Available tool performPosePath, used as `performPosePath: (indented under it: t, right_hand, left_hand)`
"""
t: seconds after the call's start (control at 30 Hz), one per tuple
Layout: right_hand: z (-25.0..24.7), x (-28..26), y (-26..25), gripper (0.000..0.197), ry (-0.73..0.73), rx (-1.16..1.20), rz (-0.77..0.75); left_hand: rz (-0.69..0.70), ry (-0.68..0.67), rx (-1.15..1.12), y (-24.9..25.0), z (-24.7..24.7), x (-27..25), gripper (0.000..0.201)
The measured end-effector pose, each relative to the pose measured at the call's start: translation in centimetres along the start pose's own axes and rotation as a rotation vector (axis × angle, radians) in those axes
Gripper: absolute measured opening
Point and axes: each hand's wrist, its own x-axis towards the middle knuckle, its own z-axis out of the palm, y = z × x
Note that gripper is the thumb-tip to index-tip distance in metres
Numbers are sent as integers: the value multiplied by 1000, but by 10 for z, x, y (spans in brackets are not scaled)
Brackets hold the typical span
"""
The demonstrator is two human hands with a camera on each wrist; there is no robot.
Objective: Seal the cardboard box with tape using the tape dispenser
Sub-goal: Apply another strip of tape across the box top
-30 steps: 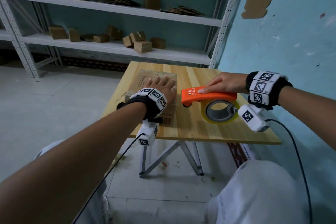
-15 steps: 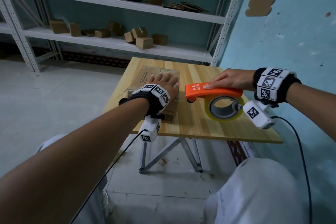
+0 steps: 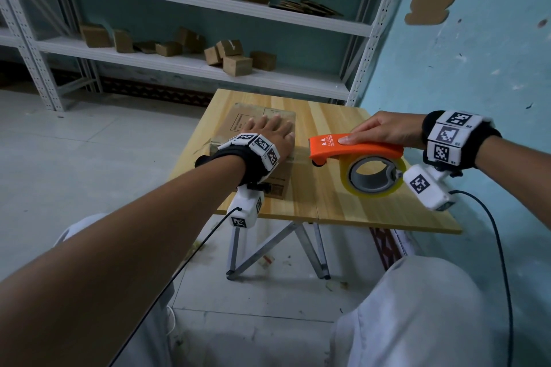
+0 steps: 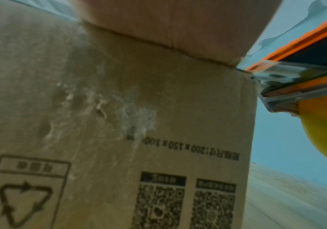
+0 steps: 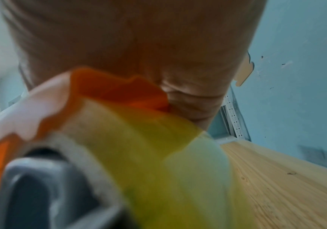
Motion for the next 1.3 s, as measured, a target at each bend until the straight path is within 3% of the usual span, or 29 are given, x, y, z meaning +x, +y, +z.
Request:
performPosePath:
  t: [0.6,0.83,1.1,1.3]
  right_hand:
    - [5,17,-28,41,-34,-303,41]
    - [1,12,-19,48,-27,-262,33]
    - [4,-5,3,56,16,-30,11]
    - [1,-5,1,46,14,7,6]
  left_hand:
    - [25,21,36,1,1,1,43]
    - [-19,50,-42,3,0,1,45]
    - [60,15,66,-2,5,5,43]
    - [73,23,68,-4,5,5,43]
